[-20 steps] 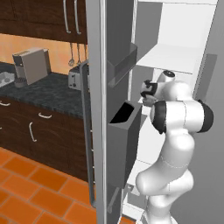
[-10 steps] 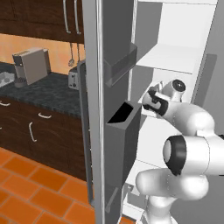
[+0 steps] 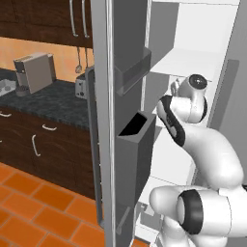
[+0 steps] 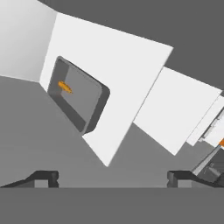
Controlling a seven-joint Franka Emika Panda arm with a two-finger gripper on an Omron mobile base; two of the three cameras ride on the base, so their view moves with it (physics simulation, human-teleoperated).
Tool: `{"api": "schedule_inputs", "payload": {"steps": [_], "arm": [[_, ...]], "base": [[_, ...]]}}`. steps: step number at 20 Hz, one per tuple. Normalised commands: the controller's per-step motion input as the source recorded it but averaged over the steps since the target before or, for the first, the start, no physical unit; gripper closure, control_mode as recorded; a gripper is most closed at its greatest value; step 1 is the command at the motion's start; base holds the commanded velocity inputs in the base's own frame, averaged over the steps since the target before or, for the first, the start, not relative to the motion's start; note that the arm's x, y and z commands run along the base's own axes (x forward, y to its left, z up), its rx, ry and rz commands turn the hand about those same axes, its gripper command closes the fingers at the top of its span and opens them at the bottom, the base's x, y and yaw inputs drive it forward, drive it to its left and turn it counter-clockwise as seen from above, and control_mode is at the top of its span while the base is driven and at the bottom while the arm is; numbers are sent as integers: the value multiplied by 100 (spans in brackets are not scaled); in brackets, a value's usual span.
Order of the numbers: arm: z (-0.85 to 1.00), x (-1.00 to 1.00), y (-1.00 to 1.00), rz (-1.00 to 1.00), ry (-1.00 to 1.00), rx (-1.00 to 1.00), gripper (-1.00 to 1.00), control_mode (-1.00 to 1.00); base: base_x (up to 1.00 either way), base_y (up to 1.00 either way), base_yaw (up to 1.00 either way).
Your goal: Take the meat container that has the shrimp and place it on the second highest rack of the freezer. Then take the vegetable container that has the sweet potato and garlic and place it on the highest rack of the freezer.
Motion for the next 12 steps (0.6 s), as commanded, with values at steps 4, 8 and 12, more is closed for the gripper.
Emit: {"api": "schedule_inputs", "payload": {"steps": [4,8,12], "arm": [[63,-100,24,0,-4,-15,-100,-100],[3,-100,30,-6,-23,0,-100,-100],[-11,-100,5,-9,-33,11,-100,-100]], "base": [[0,0,0],[0,0,0],[0,0,0]]}}
